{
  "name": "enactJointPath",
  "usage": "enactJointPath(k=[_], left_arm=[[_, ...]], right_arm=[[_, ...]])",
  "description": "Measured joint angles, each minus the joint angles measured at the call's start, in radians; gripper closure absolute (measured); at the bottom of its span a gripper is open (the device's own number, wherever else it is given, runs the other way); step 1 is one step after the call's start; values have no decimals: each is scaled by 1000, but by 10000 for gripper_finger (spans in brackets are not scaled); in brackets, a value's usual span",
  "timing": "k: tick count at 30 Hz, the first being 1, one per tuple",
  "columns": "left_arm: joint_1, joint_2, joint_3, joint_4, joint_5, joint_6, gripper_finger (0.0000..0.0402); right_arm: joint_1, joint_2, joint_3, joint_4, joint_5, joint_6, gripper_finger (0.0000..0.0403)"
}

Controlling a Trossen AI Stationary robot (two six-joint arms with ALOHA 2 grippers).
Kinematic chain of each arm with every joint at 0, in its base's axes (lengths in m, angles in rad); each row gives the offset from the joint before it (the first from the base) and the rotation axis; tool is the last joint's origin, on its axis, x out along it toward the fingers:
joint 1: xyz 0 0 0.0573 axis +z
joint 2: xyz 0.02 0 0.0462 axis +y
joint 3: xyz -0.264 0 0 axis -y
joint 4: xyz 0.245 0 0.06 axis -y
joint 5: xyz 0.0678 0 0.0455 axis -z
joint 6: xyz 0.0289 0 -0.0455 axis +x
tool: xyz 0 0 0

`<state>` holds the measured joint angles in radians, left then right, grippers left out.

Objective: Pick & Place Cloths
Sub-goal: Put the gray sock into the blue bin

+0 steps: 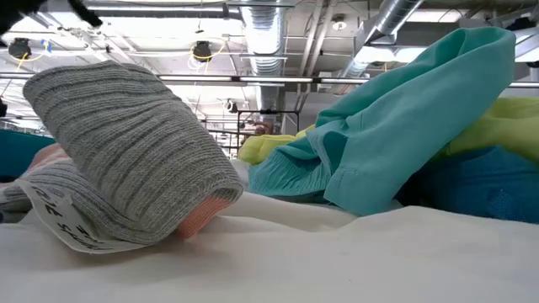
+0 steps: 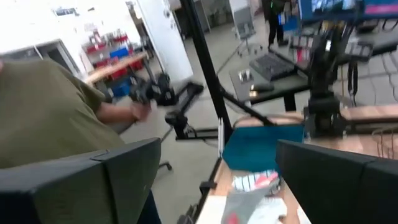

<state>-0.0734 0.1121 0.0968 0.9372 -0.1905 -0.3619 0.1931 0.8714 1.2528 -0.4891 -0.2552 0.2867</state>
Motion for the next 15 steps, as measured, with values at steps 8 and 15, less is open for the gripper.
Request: enactJointPath(k=[8,15], left_arm=[[0,458,379,-250,36,-22,400],[0,894,846,-1020,156,-30,400]], right_arm=[[1,61,-1,20,-7,34,93],[-22,36,1,25,-29,28,93]])
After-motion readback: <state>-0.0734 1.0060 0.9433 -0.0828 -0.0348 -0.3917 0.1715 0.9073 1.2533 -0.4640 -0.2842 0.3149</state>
